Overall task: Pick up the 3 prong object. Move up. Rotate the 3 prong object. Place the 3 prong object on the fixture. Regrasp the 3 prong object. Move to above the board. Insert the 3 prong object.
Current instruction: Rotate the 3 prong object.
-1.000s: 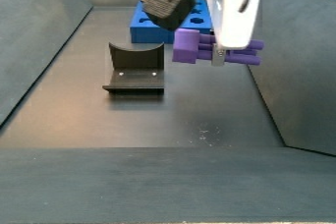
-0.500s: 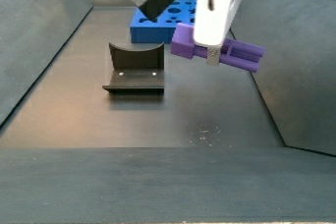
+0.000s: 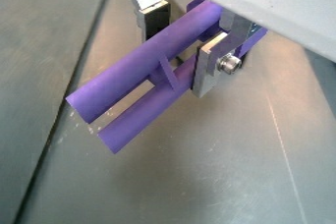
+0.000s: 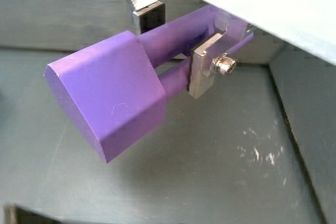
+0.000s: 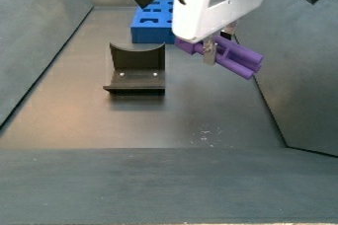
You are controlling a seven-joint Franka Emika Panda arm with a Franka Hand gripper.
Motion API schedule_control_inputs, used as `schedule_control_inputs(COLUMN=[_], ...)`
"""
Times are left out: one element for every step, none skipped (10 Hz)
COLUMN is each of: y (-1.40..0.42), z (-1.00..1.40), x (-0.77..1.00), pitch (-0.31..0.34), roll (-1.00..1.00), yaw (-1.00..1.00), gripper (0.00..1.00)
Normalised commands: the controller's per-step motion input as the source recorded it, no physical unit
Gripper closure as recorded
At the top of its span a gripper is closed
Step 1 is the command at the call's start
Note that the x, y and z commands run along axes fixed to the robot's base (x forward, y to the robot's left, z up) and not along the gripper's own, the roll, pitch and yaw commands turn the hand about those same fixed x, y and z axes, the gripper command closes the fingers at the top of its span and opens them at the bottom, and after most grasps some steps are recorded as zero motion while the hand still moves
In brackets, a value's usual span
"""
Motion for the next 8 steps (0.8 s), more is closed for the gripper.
schedule_control_inputs(y=[0.02, 0.02, 0.02, 0.02, 0.02, 0.02, 0.02, 0.02], z=[-0.03, -0.03, -0.03, -0.03, -0.03, -0.03, -0.03, -0.03], x=[0.02, 0.02, 0.02, 0.02, 0.02, 0.02, 0.02, 0.02], pitch=[-0.007, -0.007, -0.008, -0.008, -0.01, -0.01, -0.012, -0.013], roll=[-0.01, -0.01, -0.01, -0.01, -0.01, -0.01, -0.01, -0.01], yaw=[-1.0, -1.0, -1.0, -1.0, -1.0, -1.0, -1.0, -1.0], gripper=[1.0, 1.0, 1.0, 1.0, 1.0, 1.0, 1.0, 1.0])
